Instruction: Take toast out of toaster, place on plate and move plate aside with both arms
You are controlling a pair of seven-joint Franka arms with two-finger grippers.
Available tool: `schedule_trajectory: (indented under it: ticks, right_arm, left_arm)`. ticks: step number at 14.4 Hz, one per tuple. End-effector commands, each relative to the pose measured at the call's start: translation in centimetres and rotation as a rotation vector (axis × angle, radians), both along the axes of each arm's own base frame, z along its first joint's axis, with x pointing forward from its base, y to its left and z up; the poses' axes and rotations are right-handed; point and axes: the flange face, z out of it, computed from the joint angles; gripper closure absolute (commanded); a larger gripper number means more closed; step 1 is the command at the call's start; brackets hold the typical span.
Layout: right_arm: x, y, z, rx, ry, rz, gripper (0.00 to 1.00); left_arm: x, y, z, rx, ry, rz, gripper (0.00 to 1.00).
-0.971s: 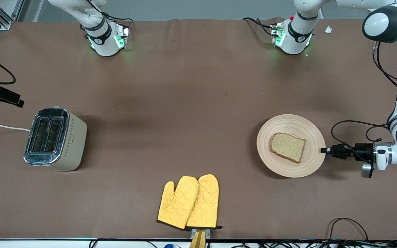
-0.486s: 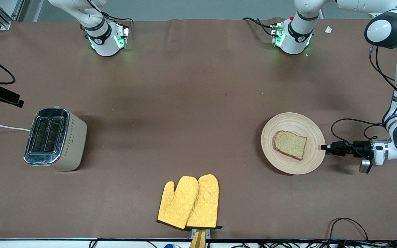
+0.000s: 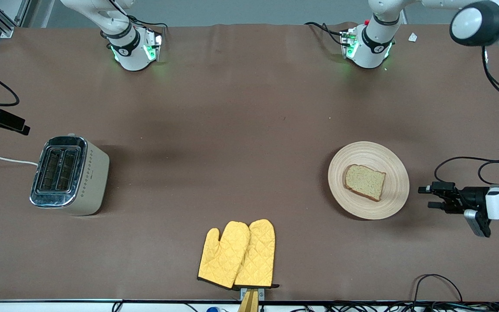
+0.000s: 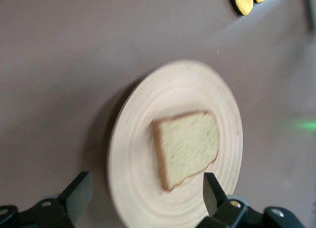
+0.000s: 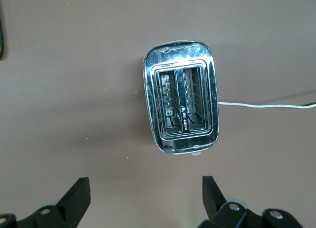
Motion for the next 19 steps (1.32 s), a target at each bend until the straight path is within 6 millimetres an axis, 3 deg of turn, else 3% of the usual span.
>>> schedule_trajectory:
  ticks: [1,3,4,7,9,11,13,17,19]
  right_arm:
    - [-0.1,-0.3,0.3,0.022,0.0,0.005,0.0]
    - [-0.1,-0.3,0.3,0.022,0.001,0.005,0.0]
    - [-0.1,-0.3,0.3,0.022,0.001,0.005,0.0]
    - [-0.1,-0.3,0.4,0.025,0.0,0.035,0.0]
    - [-0.2,-0.6,0.4,0.028,0.001,0.178,0.0]
    - [-0.2,-1.4,0.4,0.028,0.002,0.188,0.0]
    - [-0.2,-1.5,0.4,0.03,0.001,0.185,0.0]
    - [-0.3,-1.5,0.3,0.03,0.004,0.186,0.0]
    - [-0.3,-1.5,0.1,0.032,0.011,0.184,0.0]
  left_arm:
    - [-0.3,-8.0,10.4,0.216,-0.094,-0.042,0.0]
    - [-2.0,-14.7,17.8,0.406,-0.146,0.002,0.0]
    - [-3.1,-16.6,20.6,0.456,-0.14,0.088,0.0]
    - [-7.2,-19.3,28.1,0.55,-0.104,0.328,0.0]
    - [-10.4,-19.8,32.5,0.573,-0.104,0.435,0.0]
    - [-12.9,-19.4,35.0,0.594,-0.086,0.49,0.0]
    - [-15.1,-18.8,36.0,0.612,-0.109,0.513,0.0]
    - [-20.2,-19.6,33.4,0.597,-0.214,0.489,0.0]
    - [-20.3,-19.0,33.2,0.576,-0.209,0.467,0.0]
